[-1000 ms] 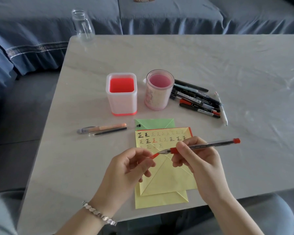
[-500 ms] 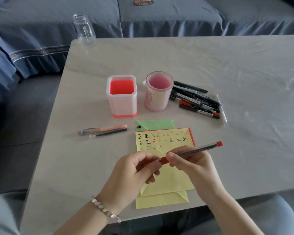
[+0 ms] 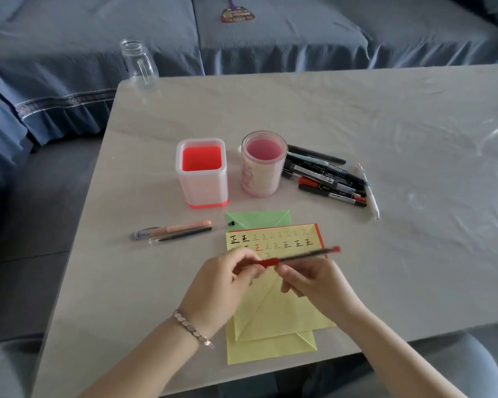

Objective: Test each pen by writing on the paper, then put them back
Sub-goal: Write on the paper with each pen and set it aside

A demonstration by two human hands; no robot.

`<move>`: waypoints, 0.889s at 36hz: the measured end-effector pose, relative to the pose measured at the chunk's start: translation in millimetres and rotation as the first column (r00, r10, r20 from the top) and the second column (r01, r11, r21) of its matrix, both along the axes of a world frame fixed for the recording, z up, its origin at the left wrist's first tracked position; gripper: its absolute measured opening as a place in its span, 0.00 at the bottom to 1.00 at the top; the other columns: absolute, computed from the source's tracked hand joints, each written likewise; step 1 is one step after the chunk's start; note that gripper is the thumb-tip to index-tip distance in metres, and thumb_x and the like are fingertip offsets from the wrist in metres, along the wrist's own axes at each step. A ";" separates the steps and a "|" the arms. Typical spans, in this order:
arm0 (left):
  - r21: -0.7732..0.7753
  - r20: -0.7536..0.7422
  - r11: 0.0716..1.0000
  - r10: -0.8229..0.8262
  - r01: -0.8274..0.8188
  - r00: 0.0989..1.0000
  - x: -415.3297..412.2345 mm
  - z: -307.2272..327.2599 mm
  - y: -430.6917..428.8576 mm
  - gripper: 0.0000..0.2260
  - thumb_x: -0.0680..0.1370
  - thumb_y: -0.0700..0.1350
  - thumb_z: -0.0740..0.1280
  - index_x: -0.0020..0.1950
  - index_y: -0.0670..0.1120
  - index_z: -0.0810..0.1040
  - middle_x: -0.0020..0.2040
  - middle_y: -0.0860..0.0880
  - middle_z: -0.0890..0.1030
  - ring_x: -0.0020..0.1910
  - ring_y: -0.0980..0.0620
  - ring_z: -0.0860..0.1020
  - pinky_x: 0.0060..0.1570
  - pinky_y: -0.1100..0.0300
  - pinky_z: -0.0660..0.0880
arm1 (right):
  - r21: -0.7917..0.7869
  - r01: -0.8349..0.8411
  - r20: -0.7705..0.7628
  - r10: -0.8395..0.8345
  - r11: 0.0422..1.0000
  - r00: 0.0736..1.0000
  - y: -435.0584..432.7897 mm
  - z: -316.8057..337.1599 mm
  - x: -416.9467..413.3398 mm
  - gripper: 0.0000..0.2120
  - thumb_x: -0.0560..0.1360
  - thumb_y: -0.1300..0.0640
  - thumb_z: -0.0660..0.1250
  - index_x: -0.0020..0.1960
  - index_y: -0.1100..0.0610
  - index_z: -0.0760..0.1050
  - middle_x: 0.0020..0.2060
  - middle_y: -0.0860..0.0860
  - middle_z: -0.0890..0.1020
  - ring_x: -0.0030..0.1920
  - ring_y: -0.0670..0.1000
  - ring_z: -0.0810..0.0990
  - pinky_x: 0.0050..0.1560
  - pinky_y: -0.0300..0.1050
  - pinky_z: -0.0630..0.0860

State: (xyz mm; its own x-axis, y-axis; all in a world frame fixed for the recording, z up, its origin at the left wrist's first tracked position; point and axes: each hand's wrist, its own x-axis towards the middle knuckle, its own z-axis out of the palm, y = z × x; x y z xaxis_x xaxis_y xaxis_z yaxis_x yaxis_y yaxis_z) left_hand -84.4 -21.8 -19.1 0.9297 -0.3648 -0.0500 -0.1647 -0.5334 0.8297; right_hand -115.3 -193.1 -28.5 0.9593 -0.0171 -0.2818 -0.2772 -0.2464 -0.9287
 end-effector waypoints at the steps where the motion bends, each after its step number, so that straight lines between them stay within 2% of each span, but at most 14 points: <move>1: 0.001 0.031 0.998 0.065 -0.066 0.997 2.4 -5.6 4.7 0.03 0.75 0.45 0.67 0.43 0.54 0.77 0.33 0.55 0.79 0.30 0.58 0.76 0.28 0.67 0.70 | -0.092 0.008 -0.010 -0.009 0.996 1.000 -5.6 -8.7 5.1 0.02 0.70 0.55 0.71 0.43 0.51 0.79 0.26 0.44 0.80 0.25 0.39 0.71 0.31 0.32 0.70; 2: 0.004 0.063 0.992 0.125 -0.125 0.990 5.3 -10.8 10.3 0.03 0.75 0.44 0.67 0.43 0.53 0.77 0.33 0.55 0.78 0.29 0.60 0.74 0.27 0.70 0.67 | -0.199 0.042 0.013 -0.041 0.979 0.999 -13.6 -16.7 11.8 0.04 0.70 0.55 0.72 0.44 0.50 0.79 0.28 0.43 0.79 0.27 0.39 0.71 0.33 0.29 0.69; 4: 0.040 0.173 0.972 0.220 -0.230 0.960 11.7 -20.9 24.6 0.03 0.75 0.42 0.68 0.44 0.50 0.77 0.36 0.56 0.77 0.33 0.62 0.74 0.33 0.74 0.67 | -0.426 0.144 0.144 -0.090 0.893 0.985 -33.9 -26.0 28.1 0.07 0.70 0.58 0.72 0.48 0.52 0.80 0.34 0.41 0.78 0.31 0.39 0.73 0.36 0.28 0.68; 6: 0.077 0.273 0.948 0.277 -0.308 0.921 18.3 -30.2 41.5 0.03 0.73 0.39 0.69 0.44 0.46 0.79 0.38 0.54 0.77 0.37 0.61 0.73 0.38 0.75 0.67 | -0.570 0.253 0.255 -0.125 0.782 0.959 -54.8 -26.8 47.5 0.09 0.71 0.62 0.69 0.52 0.57 0.80 0.43 0.48 0.80 0.39 0.44 0.75 0.44 0.33 0.70; 8: 0.121 0.321 0.929 0.298 -0.351 0.899 23.4 -38.6 56.3 0.02 0.72 0.37 0.70 0.43 0.43 0.80 0.38 0.50 0.76 0.37 0.54 0.74 0.40 0.69 0.67 | -0.655 0.298 0.284 -0.139 0.694 0.949 -73.1 -24.8 66.1 0.12 0.73 0.63 0.67 0.56 0.59 0.78 0.54 0.54 0.79 0.54 0.53 0.75 0.57 0.44 0.69; 10: 0.168 0.326 0.918 0.292 -0.359 0.899 26.7 -45.0 67.0 0.02 0.71 0.37 0.71 0.42 0.42 0.80 0.39 0.48 0.77 0.39 0.47 0.75 0.41 0.58 0.71 | -0.734 0.279 0.261 -0.123 0.619 0.958 -85.2 -24.1 81.0 0.15 0.73 0.62 0.65 0.60 0.59 0.76 0.60 0.55 0.76 0.63 0.56 0.69 0.63 0.46 0.62; 14: 0.259 0.318 0.904 0.253 -0.341 0.914 29.9 -56.8 78.7 0.03 0.69 0.37 0.73 0.41 0.43 0.81 0.38 0.47 0.78 0.39 0.44 0.76 0.41 0.52 0.74 | -0.840 0.178 0.154 -0.089 0.512 0.984 -92.6 -33.4 93.5 0.18 0.75 0.59 0.63 0.64 0.57 0.72 0.64 0.55 0.72 0.66 0.57 0.65 0.66 0.49 0.59; 17: 0.300 0.318 0.890 0.247 -0.344 0.915 33.3 -63.0 83.0 0.03 0.69 0.38 0.74 0.40 0.44 0.81 0.38 0.47 0.78 0.39 0.43 0.76 0.41 0.50 0.75 | -0.868 0.168 0.146 -0.084 0.468 0.986 -93.5 -37.1 95.5 0.18 0.75 0.58 0.63 0.65 0.58 0.70 0.63 0.56 0.71 0.66 0.58 0.64 0.66 0.51 0.58; 23: 0.332 0.375 0.839 0.301 -0.430 0.877 40.7 -65.4 88.9 0.06 0.66 0.37 0.76 0.40 0.43 0.82 0.38 0.44 0.79 0.39 0.38 0.76 0.40 0.48 0.73 | -0.875 0.081 0.059 -0.062 0.478 0.996 -91.7 -34.9 91.3 0.14 0.77 0.56 0.61 0.61 0.58 0.74 0.60 0.59 0.72 0.64 0.59 0.65 0.63 0.51 0.61; 27: 0.338 0.450 0.796 0.331 -0.502 0.829 40.2 -59.5 82.7 0.11 0.67 0.40 0.76 0.48 0.43 0.81 0.45 0.42 0.78 0.44 0.36 0.75 0.44 0.45 0.73 | -0.849 0.084 0.087 -0.019 0.522 0.996 -82.2 -28.4 73.9 0.11 0.78 0.55 0.61 0.57 0.58 0.75 0.57 0.57 0.75 0.60 0.58 0.68 0.61 0.51 0.63; 29: 0.282 0.503 0.838 0.285 -0.467 0.816 35.8 -50.4 72.4 0.13 0.71 0.47 0.70 0.53 0.43 0.79 0.50 0.43 0.78 0.51 0.41 0.73 0.49 0.47 0.70 | -0.791 0.086 0.109 0.002 0.605 0.994 -71.2 -17.3 63.2 0.10 0.78 0.55 0.61 0.56 0.58 0.75 0.52 0.54 0.77 0.53 0.55 0.74 0.54 0.50 0.70; 32: 0.171 0.524 0.955 0.121 -0.244 0.843 27.4 -30.4 50.1 0.18 0.73 0.51 0.61 0.60 0.45 0.73 0.56 0.48 0.77 0.57 0.50 0.71 0.59 0.57 0.63 | -0.697 -0.009 0.088 0.098 0.717 0.991 -50.0 4.7 44.7 0.06 0.76 0.53 0.63 0.52 0.52 0.75 0.44 0.47 0.79 0.42 0.50 0.77 0.43 0.46 0.74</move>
State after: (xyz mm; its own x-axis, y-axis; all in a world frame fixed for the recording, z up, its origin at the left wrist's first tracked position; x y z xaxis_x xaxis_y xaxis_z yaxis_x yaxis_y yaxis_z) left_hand -57.0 28.2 -49.5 0.8965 -0.2219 0.3835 -0.4069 -0.7548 0.5145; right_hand -70.6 -243.1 -23.8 0.9882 -0.1123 -0.1041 -0.1501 -0.8449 -0.5135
